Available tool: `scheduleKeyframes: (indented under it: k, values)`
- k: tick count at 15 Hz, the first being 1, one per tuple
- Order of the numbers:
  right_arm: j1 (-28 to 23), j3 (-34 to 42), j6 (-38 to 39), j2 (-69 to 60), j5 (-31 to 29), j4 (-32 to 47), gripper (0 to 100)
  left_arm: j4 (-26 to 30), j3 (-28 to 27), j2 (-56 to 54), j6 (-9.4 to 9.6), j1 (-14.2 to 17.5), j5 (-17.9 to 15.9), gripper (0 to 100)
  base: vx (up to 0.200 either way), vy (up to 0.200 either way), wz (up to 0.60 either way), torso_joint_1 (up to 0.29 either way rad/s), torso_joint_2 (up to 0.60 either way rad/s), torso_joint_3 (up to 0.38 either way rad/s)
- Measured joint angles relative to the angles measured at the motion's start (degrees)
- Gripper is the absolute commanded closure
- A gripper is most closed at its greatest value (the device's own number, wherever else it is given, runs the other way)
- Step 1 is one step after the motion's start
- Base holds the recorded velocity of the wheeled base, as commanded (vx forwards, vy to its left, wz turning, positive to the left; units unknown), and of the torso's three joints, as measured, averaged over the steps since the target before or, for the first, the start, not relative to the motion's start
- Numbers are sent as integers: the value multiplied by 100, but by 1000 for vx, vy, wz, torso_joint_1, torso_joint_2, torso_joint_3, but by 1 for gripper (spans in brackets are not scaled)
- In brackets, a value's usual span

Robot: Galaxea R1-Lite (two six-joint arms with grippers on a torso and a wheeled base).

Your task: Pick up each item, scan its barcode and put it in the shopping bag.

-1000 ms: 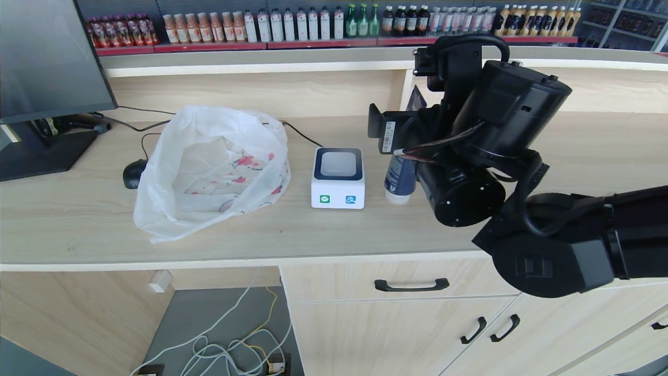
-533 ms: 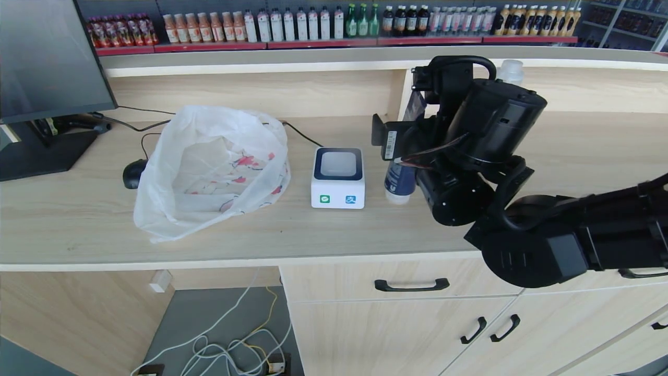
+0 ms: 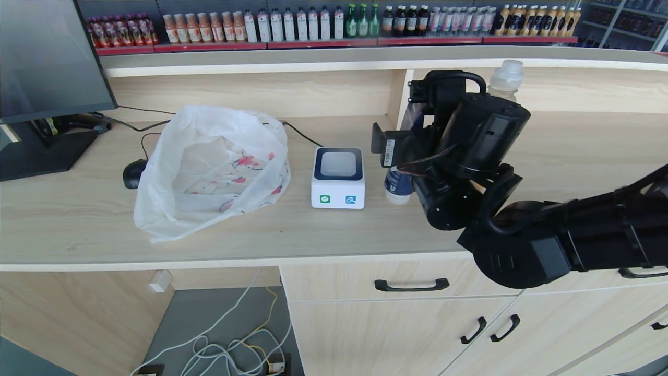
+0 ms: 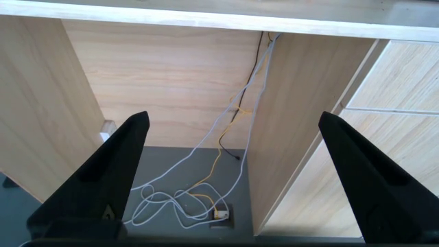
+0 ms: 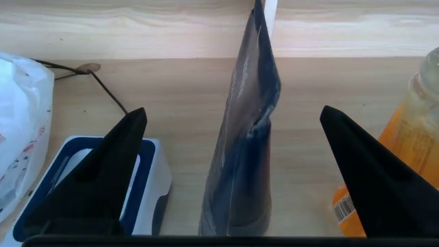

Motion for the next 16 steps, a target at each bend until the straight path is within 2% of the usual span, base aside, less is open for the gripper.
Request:
scheduleKeyframes:
  k: [11, 16]
  values:
    - [-89, 385, 278, 364, 30, -557, 0, 0, 0, 0, 0, 0, 0, 0, 0, 0, 0, 0, 0, 0]
    - [-133, 439, 293, 651, 35, -1130, 0, 0, 0, 0, 0, 0, 0, 0, 0, 0, 0, 0, 0, 0]
